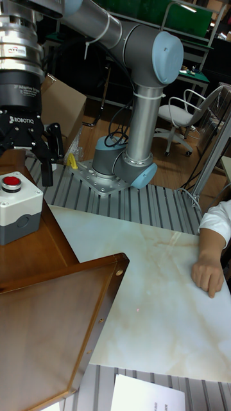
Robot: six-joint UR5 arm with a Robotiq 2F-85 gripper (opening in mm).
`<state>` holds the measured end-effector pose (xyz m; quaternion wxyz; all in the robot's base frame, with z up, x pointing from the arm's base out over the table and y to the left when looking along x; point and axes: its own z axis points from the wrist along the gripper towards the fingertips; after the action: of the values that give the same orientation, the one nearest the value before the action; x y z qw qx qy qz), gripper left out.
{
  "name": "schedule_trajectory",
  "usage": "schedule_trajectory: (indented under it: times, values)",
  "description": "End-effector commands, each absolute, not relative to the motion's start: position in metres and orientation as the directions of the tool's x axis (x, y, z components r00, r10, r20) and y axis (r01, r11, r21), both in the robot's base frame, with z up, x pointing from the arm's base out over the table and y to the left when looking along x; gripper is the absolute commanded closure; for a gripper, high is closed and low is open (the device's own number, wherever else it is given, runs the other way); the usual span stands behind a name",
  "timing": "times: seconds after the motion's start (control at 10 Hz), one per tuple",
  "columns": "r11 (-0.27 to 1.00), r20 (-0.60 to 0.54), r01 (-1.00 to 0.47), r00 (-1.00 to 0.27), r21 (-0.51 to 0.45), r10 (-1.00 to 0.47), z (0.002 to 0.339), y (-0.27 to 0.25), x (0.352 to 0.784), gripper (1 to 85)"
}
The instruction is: Take the object down from the shelf
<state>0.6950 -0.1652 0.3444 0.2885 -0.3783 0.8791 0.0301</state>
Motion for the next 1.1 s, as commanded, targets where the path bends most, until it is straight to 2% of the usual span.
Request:
schedule_trajectory:
  times: [0.0, 1.0]
  values:
    - [0.696, -0.55, -0.7, -0.522, -0.16, -0.652, 0.348, -0.162, 0.695, 0.7]
    - [0.689, -0.551, -0.704, -0.512, -0.171, -0.659, 0.343, -0.175, 0.704, 0.7]
